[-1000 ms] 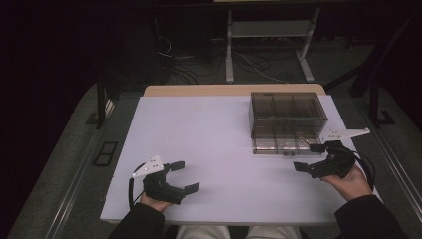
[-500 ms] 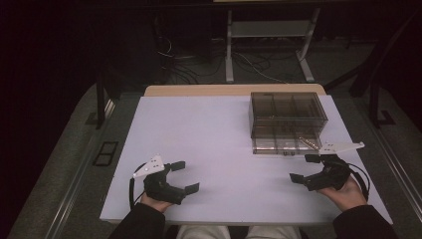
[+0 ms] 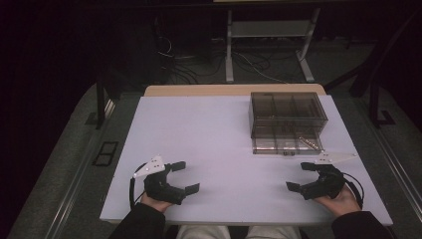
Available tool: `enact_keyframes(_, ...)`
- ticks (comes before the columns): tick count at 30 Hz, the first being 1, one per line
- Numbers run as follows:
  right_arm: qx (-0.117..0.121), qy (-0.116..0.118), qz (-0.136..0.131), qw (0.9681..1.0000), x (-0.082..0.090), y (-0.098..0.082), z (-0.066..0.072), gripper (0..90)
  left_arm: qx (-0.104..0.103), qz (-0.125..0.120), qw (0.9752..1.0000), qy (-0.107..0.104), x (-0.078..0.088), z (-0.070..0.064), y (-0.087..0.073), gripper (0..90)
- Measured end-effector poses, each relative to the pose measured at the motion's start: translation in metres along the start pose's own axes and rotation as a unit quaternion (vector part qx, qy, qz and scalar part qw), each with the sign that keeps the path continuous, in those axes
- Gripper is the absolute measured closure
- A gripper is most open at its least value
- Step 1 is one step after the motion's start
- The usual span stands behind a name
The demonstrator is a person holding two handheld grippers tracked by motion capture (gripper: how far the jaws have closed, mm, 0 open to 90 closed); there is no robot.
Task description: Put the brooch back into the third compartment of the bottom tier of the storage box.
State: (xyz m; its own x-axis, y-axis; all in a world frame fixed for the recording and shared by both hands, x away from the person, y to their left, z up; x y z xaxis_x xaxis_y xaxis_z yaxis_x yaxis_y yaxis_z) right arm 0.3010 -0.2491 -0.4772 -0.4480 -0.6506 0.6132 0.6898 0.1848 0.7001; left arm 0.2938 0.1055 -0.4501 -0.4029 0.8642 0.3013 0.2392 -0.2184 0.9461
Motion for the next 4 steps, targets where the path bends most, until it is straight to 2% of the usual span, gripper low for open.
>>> enact_keyframes(4, 0.005, 0.000, -0.004, 1.0000, -0.0009, -0.0010, 0.0013, 0.2, 0.001, 0.001, 1.0000, -0.001, -0.0007, -0.0001, -0.0001, 0.0)
Point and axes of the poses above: each handheld gripper's, and its own axes: x roughly backward along the jaws, y roughly out of its top, z roughly to its left, the point moved 8 cm from there along -x, roughly forward along the jaws, and after that the axes turned 11 degrees about -x, right-handed, at the moved point
